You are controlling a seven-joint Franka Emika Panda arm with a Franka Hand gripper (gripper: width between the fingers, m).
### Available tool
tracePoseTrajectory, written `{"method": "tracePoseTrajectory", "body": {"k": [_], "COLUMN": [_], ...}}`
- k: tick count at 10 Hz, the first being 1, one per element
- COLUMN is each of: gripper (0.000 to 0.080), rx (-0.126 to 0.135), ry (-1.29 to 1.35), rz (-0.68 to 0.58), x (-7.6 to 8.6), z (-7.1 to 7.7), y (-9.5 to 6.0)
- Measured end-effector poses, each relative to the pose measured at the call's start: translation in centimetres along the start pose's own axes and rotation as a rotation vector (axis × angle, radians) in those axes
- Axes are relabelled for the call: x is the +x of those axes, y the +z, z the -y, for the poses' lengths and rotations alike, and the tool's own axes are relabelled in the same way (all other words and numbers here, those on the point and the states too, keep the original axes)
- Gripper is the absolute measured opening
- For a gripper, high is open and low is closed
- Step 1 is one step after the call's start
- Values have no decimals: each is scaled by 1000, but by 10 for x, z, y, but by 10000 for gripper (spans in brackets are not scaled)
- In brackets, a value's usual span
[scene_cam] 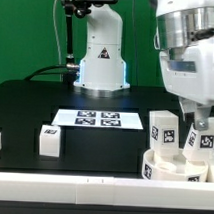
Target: Assemble stool
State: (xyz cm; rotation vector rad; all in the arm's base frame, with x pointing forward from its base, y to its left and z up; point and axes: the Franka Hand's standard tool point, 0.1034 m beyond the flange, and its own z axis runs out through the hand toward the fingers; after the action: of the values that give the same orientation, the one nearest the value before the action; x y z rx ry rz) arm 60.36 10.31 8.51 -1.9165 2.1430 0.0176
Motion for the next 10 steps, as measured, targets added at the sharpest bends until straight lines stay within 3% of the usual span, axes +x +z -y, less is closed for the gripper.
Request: {"method": "tracePoseTrajectory", "body": {"k": [2, 4, 10], "gripper": [334, 334, 334], "rx": [41, 61, 53], "ry": [200, 370, 703], "rz": [30, 45, 66], "x": [2, -2, -4], "z": [0, -1, -3], "y": [0, 2, 3]}}
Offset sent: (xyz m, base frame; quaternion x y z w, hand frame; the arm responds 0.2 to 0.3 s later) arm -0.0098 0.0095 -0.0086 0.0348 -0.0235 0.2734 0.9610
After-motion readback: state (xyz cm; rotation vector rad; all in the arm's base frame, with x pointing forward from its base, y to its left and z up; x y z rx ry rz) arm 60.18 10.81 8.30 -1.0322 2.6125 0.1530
